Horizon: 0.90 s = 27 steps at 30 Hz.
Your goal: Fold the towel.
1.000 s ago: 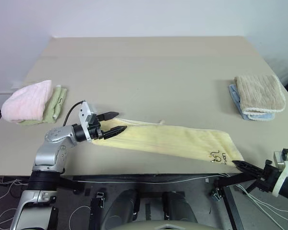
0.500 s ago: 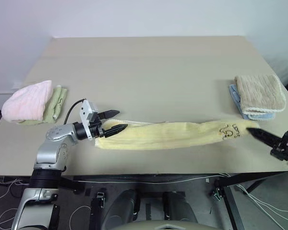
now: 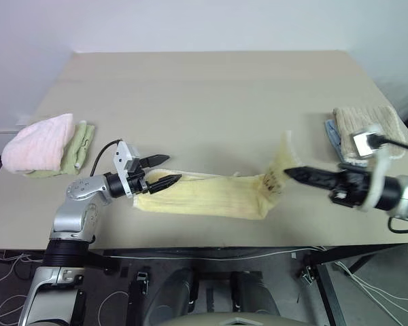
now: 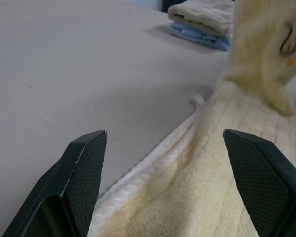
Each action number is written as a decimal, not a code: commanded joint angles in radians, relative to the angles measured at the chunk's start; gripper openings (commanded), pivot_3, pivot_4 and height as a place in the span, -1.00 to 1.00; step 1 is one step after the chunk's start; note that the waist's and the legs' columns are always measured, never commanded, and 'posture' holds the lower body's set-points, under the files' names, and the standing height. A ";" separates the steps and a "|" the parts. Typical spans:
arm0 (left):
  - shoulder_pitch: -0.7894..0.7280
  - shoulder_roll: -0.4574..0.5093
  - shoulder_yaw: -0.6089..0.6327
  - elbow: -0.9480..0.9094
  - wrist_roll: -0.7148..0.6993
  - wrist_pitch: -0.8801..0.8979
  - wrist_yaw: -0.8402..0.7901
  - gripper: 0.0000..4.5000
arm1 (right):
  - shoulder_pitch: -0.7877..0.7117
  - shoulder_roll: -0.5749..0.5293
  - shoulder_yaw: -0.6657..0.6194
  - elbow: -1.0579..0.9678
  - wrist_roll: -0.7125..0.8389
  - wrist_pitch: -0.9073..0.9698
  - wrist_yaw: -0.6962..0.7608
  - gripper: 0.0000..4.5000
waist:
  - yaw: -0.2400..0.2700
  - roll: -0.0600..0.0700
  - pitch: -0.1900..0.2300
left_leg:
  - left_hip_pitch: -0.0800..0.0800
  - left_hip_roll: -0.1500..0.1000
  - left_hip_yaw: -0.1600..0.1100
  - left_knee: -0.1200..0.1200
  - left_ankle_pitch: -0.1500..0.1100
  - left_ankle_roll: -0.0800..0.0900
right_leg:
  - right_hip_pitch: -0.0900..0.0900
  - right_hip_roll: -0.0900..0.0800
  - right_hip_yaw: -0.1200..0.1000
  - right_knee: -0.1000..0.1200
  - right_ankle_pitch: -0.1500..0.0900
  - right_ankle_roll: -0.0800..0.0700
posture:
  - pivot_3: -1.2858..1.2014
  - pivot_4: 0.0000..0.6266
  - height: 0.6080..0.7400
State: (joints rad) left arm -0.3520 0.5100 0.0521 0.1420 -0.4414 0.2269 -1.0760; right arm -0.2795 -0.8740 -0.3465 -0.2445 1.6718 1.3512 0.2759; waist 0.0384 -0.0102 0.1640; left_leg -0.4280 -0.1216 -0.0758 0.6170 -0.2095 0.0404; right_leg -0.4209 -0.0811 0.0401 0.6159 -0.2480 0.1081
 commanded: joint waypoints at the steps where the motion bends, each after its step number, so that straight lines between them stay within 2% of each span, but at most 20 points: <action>1: -0.003 0.001 0.007 -0.040 -0.001 -0.017 0.008 0.76 | -0.024 0.015 0.090 -0.038 -0.098 -0.032 0.028 -0.98 | 0.000 0.000 0.000 | 0.000 0.000 0.000 0.000 0.000 0.000 | 0.000 0.000 0.000 0.000 0.000 0.000 | 0.03 -0.52 1.00; 6: 0.026 0.011 0.010 -0.071 0.003 -0.019 0.015 0.76 | -0.054 0.051 0.187 -0.078 -0.198 -0.056 0.081 -0.98 | -0.002 0.000 0.000 | 0.000 0.000 0.000 0.000 0.000 0.000 | -0.001 0.000 0.000 0.001 0.000 0.000 | 0.03 -0.52 1.00; 13: 0.044 0.020 0.027 -0.093 -0.006 -0.009 0.027 0.76 | -0.089 0.092 0.223 -0.149 -0.259 -0.115 0.150 -0.98 | -0.001 0.000 0.000 | 0.000 0.000 0.000 0.000 0.000 0.000 | -0.001 0.001 0.000 0.001 0.000 0.001 | 0.03 -0.52 1.00; 17: 0.048 0.021 0.027 -0.101 -0.011 -0.006 0.033 0.76 | -0.123 0.114 0.123 -0.097 -0.184 -0.172 0.136 -0.98 | -0.001 0.000 0.000 | 0.000 0.000 0.000 0.000 -0.001 -0.002 | -0.001 0.001 0.000 0.001 0.001 0.001 | 0.03 -0.52 1.00; 21: 0.050 0.020 0.024 -0.096 -0.009 -0.013 0.034 0.76 | -0.106 0.084 -0.034 0.036 -0.075 -0.220 0.082 -0.98 | 0.002 0.000 0.000 | 0.000 0.000 0.000 0.000 -0.001 -0.001 | -0.001 0.001 0.000 0.001 0.001 0.001 | 0.03 -0.52 1.00; 27: 0.028 0.015 0.014 -0.068 -0.012 -0.014 0.018 0.76 | 0.103 0.013 -0.263 0.150 0.088 -0.223 -0.030 -0.98 | 0.002 0.000 0.000 | 0.000 0.000 0.000 -0.001 0.000 0.000 | -0.001 0.000 0.000 0.001 0.001 0.001 | 0.03 -0.52 1.00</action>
State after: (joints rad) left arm -0.3111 0.5192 0.0546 0.0821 -0.4443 0.2273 -1.0454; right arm -0.2024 -0.8461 -0.5422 -0.0866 1.6901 1.1355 0.2703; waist 0.0399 -0.0102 0.1639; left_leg -0.4281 -0.1220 -0.0761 0.6154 -0.2093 0.0405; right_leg -0.4223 -0.0807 0.0398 0.6175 -0.2472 0.1089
